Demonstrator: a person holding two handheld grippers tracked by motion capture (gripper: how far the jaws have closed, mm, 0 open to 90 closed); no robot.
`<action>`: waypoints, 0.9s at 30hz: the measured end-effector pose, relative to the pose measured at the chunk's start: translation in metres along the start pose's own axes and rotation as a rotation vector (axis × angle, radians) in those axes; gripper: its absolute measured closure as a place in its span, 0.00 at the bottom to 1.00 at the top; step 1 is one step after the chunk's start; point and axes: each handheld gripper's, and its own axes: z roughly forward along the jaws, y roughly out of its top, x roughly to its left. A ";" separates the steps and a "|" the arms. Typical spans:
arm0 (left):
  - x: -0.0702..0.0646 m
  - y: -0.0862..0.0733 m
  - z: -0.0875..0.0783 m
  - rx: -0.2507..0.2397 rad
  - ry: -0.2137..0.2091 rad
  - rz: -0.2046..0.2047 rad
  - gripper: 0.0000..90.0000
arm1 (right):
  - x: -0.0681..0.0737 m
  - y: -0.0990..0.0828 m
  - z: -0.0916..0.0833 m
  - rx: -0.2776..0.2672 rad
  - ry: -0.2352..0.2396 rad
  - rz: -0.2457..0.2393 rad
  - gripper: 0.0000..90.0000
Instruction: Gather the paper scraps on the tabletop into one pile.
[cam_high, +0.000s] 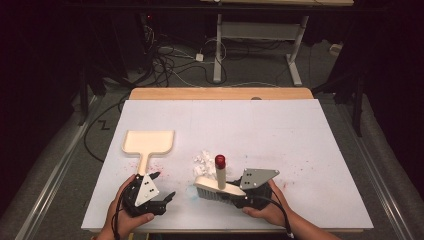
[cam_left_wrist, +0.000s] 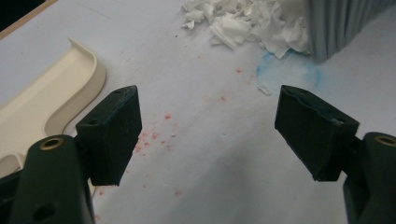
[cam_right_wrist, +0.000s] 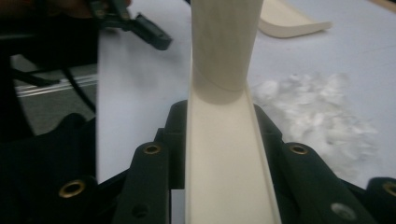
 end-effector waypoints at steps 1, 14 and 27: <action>0.000 0.000 0.000 0.003 -0.001 0.002 0.25 | -0.003 0.001 0.001 0.002 -0.005 -0.002 0.75; -0.001 0.001 0.004 0.015 -0.006 0.003 0.25 | -0.043 0.002 0.001 -0.040 -0.064 0.041 0.75; -0.002 0.001 0.002 0.013 -0.003 0.015 0.25 | -0.029 0.017 -0.041 -0.095 -0.062 0.021 0.75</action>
